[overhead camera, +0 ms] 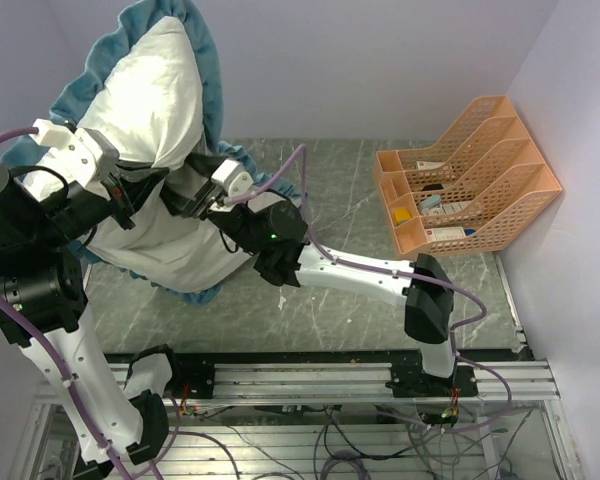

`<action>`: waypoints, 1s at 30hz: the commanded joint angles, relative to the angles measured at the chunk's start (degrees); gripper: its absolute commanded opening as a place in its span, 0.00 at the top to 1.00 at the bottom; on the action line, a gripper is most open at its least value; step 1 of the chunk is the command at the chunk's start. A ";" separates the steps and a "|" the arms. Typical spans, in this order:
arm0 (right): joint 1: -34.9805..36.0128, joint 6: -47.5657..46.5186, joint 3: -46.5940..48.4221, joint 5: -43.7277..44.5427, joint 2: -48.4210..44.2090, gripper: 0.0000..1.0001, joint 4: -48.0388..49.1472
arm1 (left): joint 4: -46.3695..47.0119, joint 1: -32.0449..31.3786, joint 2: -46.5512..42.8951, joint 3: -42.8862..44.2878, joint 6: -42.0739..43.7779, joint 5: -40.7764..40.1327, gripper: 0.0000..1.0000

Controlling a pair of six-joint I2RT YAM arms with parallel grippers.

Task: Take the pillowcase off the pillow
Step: Remove the pillow from the pillowcase.

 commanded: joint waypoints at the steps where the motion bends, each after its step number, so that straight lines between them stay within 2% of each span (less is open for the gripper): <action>1: 0.15 -0.83 3.37 3.98 3.15 0.72 2.21 | -1.88 -0.42 -0.68 4.02 1.43 5.45 0.93; 2: 0.19 -1.06 2.88 4.47 3.16 0.93 2.81 | -3.20 -0.40 -0.51 4.81 3.36 4.69 0.92; 3: 0.52 -1.38 1.78 5.55 2.89 1.00 4.03 | -4.00 -0.40 -0.57 5.29 4.82 3.73 0.88; 9: 1.04 -2.30 -1.60 9.16 1.75 1.00 3.65 | 5.44 -0.25 -6.15 -1.41 10.23 -1.98 0.41; 11: 1.01 -2.37 -2.23 10.61 1.40 1.00 3.23 | 3.14 0.00 -6.81 -2.05 16.33 -2.95 0.36; 14: 0.91 -2.80 -0.05 12.59 2.00 1.00 -0.80 | -7.05 0.05 -5.00 -0.49 28.57 -4.88 0.33; 17: 0.84 -2.44 2.69 15.18 2.99 1.00 -4.40 | -21.81 0.40 -4.30 -1.01 48.76 -6.92 0.23; 18: 0.64 -1.71 2.82 15.53 2.78 1.00 -4.75 | -24.20 0.60 -4.86 -2.87 53.11 -7.98 0.22; 21: 0.20 1.58 2.82 15.19 1.87 1.00 -6.29 | -21.49 0.75 -8.53 -10.97 58.58 -11.70 0.21; 25: 0.15 4.54 1.99 14.00 0.73 1.00 -6.98 | -3.16 0.80 -11.47 -18.74 50.28 -13.26 0.13; 30: 0.18 6.48 1.84 12.98 0.14 1.00 -8.22 | 27.73 0.79 -13.17 -26.10 28.48 -15.31 0.27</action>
